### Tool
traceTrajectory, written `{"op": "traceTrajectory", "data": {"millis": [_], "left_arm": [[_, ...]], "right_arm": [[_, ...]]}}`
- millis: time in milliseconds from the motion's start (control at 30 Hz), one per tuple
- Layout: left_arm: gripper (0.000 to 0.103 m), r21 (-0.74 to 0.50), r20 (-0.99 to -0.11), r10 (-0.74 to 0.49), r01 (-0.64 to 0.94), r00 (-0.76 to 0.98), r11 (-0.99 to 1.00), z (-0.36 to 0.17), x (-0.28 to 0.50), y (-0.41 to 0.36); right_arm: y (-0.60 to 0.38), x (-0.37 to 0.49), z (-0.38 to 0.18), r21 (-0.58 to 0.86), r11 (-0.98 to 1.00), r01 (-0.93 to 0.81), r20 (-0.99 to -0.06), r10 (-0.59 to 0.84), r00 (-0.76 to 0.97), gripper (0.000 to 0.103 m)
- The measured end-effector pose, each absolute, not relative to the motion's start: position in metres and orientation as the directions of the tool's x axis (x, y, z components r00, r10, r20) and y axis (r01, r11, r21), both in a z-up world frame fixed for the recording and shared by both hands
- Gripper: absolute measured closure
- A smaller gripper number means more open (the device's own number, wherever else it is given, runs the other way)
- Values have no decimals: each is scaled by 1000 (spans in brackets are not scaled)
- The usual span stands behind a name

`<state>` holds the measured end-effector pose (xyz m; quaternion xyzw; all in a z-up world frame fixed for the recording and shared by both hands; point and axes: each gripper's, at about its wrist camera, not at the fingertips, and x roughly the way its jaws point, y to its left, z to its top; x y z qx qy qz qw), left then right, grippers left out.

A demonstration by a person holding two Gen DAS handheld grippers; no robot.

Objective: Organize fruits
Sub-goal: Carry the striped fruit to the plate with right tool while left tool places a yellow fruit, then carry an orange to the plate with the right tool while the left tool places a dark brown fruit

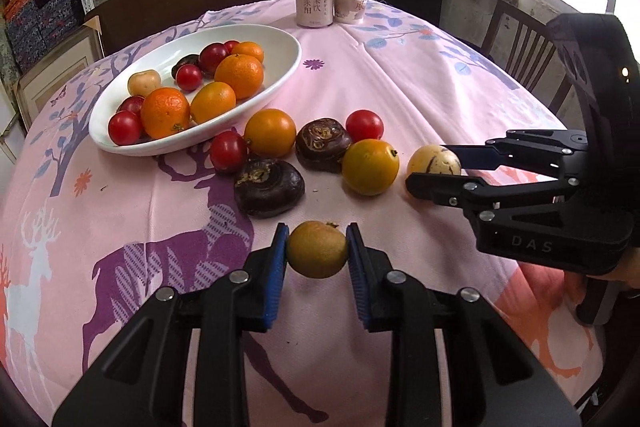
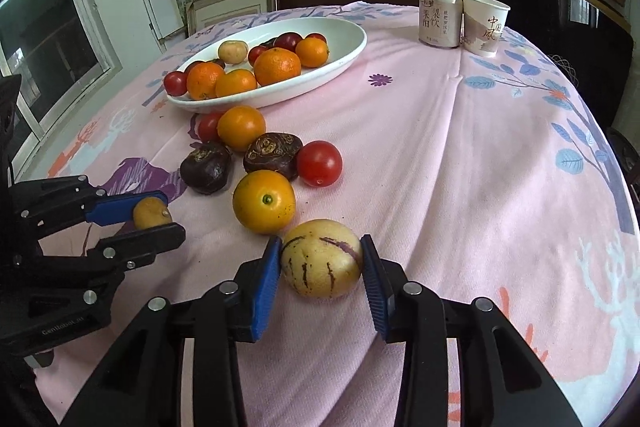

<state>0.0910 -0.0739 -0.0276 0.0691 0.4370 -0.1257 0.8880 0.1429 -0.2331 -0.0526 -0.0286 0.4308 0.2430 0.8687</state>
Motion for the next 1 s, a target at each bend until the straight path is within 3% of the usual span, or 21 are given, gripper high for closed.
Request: {"op": "traceTrajectory", "data": {"millis": [133, 433, 633, 667, 700, 767, 1000], "left_arm": [[74, 14, -779, -155, 263, 608, 965, -15, 96, -53], [75, -68, -693, -109, 86, 713, 994, 41, 176, 14], [74, -128, -754, -51, -71, 655, 989, 19, 239, 49], [64, -133, -762, -45, -89, 646, 987, 15, 243, 53], [44, -131, -765, -30, -109, 643, 985, 12, 244, 57], [23, -115, -733, 21, -155, 680, 981, 13, 240, 64], [14, -113, -692, 20, -136, 722, 984, 28, 218, 62]], "right_arm": [[-242, 141, -34, 198, 886, -420, -721, 422, 550, 63], [-185, 167, 32, 222, 848, -481, -482, 525, 702, 63], [-134, 229, 15, 357, 820, -448, -541, 572, 617, 61], [-133, 239, 10, 403, 810, -427, -546, 587, 598, 58], [-135, 248, 5, 452, 791, -413, -546, 611, 573, 54], [-143, 251, 2, 494, 783, -377, -528, 615, 586, 43], [-185, 226, 6, 515, 772, -372, -505, 624, 596, 43]]}}
